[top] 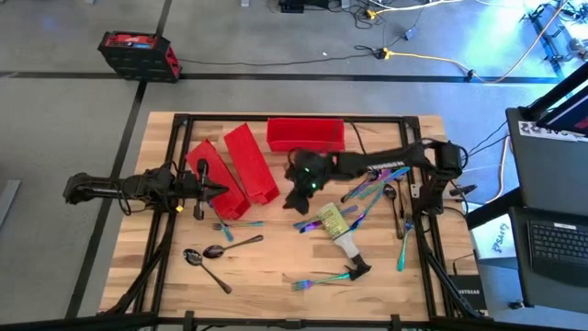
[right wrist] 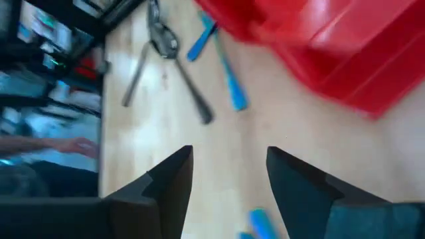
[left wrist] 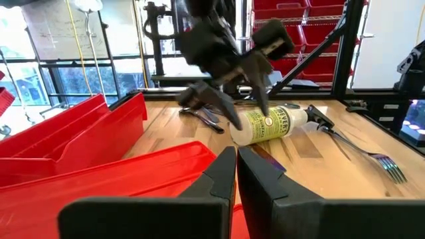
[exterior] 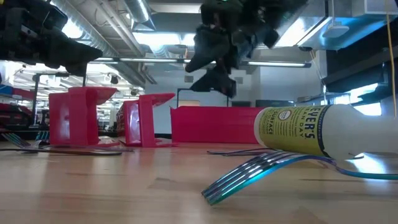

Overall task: Sort silverware
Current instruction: Prepare the red bins

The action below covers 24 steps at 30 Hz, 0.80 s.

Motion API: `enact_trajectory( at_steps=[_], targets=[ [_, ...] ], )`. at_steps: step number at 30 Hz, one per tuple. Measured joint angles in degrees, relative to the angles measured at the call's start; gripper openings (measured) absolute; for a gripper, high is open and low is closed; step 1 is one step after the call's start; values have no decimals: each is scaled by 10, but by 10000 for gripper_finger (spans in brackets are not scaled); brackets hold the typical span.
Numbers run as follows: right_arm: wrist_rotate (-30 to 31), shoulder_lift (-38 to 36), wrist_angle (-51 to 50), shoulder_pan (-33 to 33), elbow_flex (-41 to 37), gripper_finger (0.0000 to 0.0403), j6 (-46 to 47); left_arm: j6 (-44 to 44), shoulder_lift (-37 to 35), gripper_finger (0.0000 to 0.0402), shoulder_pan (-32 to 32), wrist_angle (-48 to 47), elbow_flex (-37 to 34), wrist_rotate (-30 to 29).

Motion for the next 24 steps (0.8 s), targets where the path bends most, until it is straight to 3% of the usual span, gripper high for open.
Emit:
enact_trajectory(
  at_steps=[4,7,13,18,24],
  targets=[
    [76,-5,250,9,-111,177,161,0,0,1,0,0,0,0],
    [149,1,374,14,-161,177,250,0,0,1,0,0,0,0],
    [243,31,393,41,-150,198,280,0,1,1,0,0,0,0],
    [290,60,397,52,-102,261,281,0,1,1,0,0,0,0],
    [334,68,361,41,-98,338,292,0,1,1,0,0,0,0]
  ],
)
